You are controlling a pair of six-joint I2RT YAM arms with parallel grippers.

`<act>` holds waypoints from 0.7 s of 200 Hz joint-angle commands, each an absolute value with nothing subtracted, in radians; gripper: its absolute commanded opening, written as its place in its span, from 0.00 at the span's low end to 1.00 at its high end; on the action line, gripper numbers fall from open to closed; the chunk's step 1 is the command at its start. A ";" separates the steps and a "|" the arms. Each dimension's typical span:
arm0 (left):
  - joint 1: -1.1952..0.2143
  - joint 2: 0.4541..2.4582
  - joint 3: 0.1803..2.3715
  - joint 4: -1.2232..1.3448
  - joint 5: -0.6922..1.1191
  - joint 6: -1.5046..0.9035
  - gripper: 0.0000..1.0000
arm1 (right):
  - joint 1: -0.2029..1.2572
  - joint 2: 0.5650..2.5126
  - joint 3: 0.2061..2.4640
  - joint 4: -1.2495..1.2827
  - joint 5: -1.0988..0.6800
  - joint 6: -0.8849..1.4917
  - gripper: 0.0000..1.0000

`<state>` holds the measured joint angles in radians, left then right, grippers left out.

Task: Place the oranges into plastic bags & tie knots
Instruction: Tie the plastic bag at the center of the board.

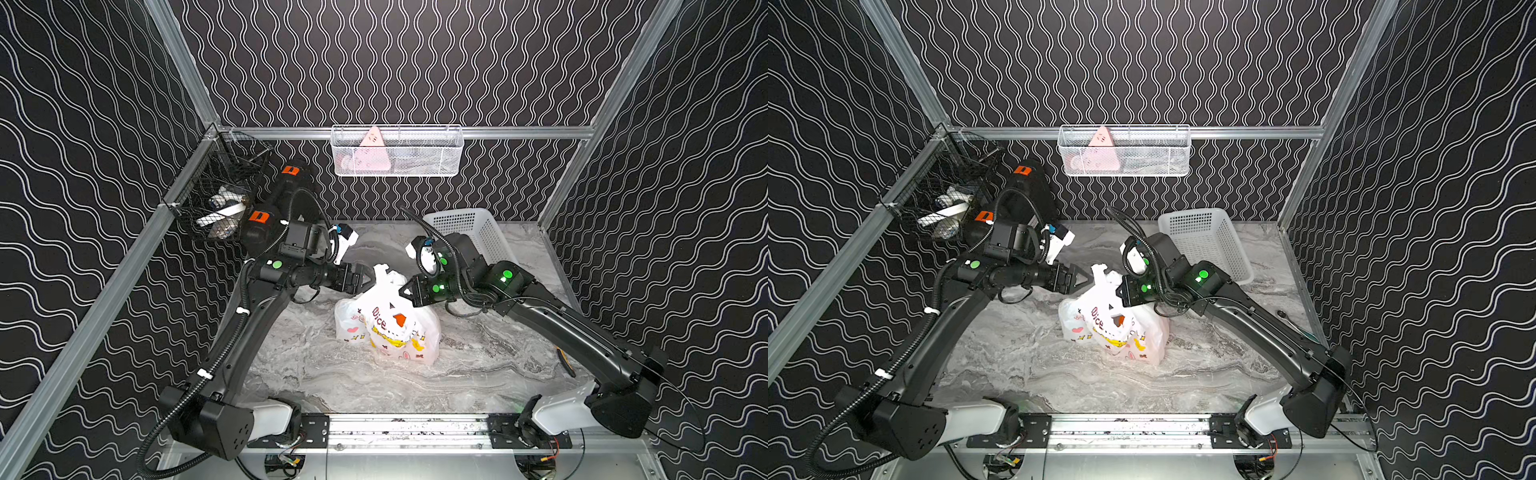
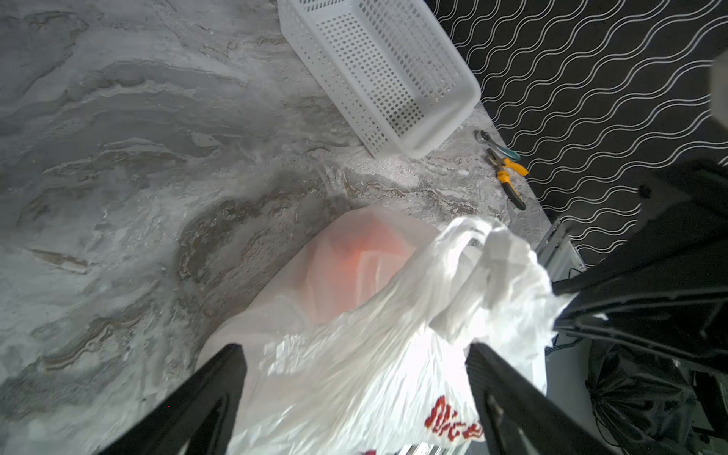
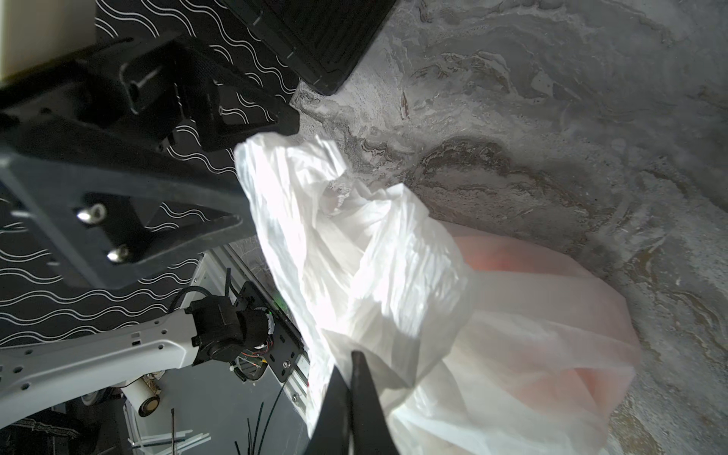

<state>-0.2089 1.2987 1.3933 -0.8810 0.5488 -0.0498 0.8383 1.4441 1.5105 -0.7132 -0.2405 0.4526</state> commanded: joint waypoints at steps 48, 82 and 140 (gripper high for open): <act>-0.207 1.218 1.287 -0.802 0.886 0.033 0.99 | 0.834 1.450 1.531 -0.710 -0.230 0.434 0.00; -0.207 1.255 1.245 -0.714 0.885 0.056 0.99 | 0.830 1.442 1.524 -0.713 -0.232 0.433 0.00; -0.209 1.338 1.158 -0.401 1.055 -0.049 0.99 | 0.827 1.426 1.509 -0.709 -0.229 0.439 0.00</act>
